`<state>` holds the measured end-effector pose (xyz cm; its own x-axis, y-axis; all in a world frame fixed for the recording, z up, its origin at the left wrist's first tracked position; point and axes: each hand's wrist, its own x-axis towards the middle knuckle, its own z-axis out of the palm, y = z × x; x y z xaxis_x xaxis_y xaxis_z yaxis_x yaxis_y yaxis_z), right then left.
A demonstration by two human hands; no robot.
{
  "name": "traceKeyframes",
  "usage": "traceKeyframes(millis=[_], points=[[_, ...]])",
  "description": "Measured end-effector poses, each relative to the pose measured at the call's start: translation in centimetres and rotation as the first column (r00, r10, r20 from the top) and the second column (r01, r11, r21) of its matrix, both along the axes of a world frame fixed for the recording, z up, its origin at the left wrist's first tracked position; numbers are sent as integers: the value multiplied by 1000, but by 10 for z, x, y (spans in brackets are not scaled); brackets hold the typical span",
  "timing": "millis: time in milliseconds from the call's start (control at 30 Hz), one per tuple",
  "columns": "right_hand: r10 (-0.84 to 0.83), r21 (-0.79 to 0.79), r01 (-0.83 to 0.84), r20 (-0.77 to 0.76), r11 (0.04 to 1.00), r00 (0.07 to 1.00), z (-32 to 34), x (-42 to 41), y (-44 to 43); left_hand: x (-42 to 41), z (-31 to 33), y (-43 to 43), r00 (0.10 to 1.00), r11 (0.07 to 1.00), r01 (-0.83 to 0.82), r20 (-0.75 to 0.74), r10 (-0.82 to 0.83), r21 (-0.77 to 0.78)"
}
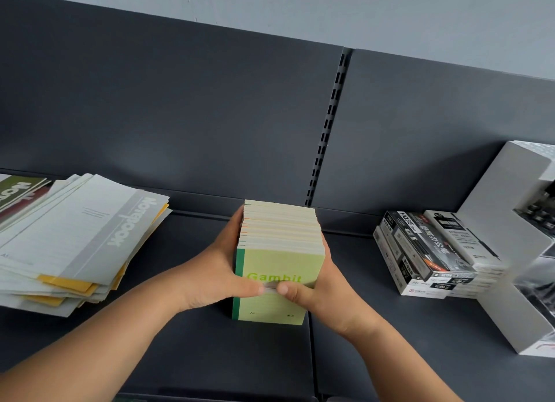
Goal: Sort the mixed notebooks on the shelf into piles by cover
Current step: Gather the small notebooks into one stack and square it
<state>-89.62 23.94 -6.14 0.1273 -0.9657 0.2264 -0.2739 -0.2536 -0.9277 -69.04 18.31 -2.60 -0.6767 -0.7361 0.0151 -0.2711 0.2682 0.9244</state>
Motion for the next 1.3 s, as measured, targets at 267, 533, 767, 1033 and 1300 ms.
traceKeyframes(millis=[267,533,767,1033,1300], points=[[-4,116,9,-40,993,999,-5,5,4,-7,-18,8,999,999,-41,3,41,12],[44,70,-41,-43,997,998,-6,2,5,-2,-21,2,998,1000,-4,65,2,31],[29,72,-26,-39,997,999,-11,2,7,-3,-18,7,999,999,-23,30,22,36],[-45,97,30,154,995,987,-3,-3,9,-6,-12,14,948,959,-264,-154,277,100],[-269,454,167,169,875,948,5,3,-10,-15,4,2,852,790,-494,22,523,364]])
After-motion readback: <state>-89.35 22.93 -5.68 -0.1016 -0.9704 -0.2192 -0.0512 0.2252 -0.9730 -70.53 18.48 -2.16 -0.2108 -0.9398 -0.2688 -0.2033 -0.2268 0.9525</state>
